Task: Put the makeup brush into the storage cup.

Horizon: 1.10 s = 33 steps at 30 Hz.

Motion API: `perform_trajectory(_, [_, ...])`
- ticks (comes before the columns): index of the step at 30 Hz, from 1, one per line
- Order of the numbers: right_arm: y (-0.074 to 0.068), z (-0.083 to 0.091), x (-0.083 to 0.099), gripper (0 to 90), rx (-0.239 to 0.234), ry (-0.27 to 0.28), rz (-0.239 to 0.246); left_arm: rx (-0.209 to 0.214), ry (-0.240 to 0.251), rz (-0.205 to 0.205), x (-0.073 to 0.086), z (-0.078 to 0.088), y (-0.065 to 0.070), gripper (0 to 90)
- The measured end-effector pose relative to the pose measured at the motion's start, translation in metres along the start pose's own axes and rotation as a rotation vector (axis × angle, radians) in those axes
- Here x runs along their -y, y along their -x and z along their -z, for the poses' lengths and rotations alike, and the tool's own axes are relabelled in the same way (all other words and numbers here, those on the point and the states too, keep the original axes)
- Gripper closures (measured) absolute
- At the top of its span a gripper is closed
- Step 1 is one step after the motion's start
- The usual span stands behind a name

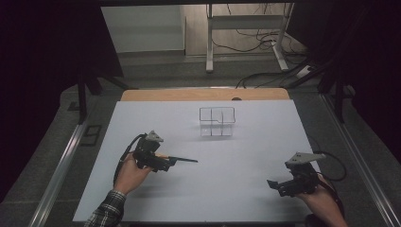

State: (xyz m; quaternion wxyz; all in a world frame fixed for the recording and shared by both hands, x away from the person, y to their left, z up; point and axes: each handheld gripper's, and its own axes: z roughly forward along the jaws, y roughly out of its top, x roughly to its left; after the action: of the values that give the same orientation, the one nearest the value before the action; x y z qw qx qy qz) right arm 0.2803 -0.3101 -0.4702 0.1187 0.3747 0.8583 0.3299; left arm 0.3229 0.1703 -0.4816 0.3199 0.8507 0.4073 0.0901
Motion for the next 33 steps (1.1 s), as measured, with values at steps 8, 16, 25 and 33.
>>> perform_trajectory(8, [0.0, 0.0, 0.0, 0.5, 0.001, -0.003, 0.003, -0.005, -0.024, -0.021, -0.007, -0.007, -0.002, 0.9])
perform_trajectory(16, [0.0, 0.0, 0.0, 0.5, 0.0, -0.002, 0.003, 0.0, -0.035, -0.024, -0.014, -0.01, -0.004, 1.0])
perform_trajectory(25, [0.0, -0.001, 0.0, 0.5, -0.001, -0.002, 0.002, 0.007, -0.064, -0.038, -0.018, -0.017, -0.005, 1.0])
perform_trajectory(33, [0.0, -0.001, 0.0, 0.5, -0.001, -0.003, 0.003, 0.004, -0.089, -0.047, -0.021, -0.021, -0.01, 1.1])
